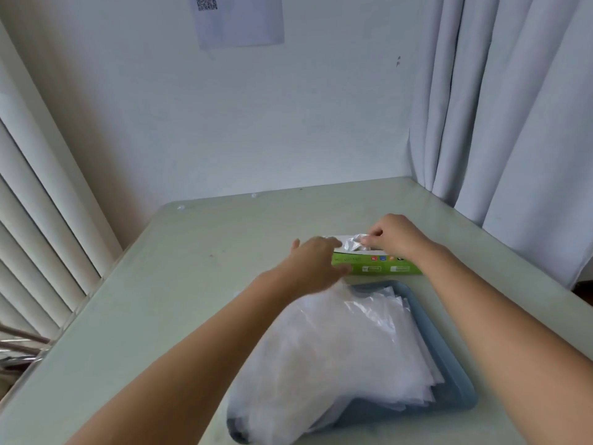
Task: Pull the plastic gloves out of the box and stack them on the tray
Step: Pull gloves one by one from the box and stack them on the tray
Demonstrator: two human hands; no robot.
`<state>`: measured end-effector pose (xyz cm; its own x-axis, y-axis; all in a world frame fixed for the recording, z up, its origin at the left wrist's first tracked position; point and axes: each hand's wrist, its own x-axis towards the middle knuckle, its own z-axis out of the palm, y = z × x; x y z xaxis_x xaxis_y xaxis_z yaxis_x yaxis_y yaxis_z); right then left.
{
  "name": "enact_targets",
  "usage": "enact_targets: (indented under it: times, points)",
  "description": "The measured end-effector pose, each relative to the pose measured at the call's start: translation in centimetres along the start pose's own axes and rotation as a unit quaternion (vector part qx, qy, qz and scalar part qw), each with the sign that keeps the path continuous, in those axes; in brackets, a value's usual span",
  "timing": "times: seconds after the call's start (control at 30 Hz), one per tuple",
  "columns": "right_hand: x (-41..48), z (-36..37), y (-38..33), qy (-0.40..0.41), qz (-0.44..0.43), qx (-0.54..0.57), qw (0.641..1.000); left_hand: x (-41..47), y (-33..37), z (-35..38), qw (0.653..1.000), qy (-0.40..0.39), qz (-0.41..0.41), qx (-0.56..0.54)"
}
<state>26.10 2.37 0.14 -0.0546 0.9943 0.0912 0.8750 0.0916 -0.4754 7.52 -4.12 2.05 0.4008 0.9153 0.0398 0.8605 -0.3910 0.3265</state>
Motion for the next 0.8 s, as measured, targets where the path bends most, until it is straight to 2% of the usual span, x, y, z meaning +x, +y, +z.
enact_targets:
  times: [0.1,0.23,0.37,0.5,0.63,0.8]
  points:
    - [0.4,-0.3,-0.7,0.003,0.023,-0.026,0.999,3.3,-0.5,-0.2,1.0,0.003,0.0,-0.019]
    - [0.8,-0.6,-1.0,-0.006,0.033,-0.004,0.999,6.5,-1.0,1.3,0.997,-0.061,-0.025,-0.037]
    - [0.7,-0.6,-1.0,-0.002,0.025,-0.02,1.0,8.0,-1.3,2.8,0.994,-0.101,-0.04,-0.008]
    - [0.1,-1.8,-0.5,0.029,-0.001,0.026,0.999,8.1,-1.6,3.4,0.996,-0.091,-0.02,-0.017]
    - [-0.3,-2.6,-0.4,0.039,-0.012,-0.004,0.999,8.2,-2.0,3.8,0.995,-0.091,-0.019,-0.041]
    - [-0.7,-2.4,0.1,-0.007,0.019,-0.015,1.0,8.1,-2.6,4.3,0.989,-0.064,-0.049,-0.12]
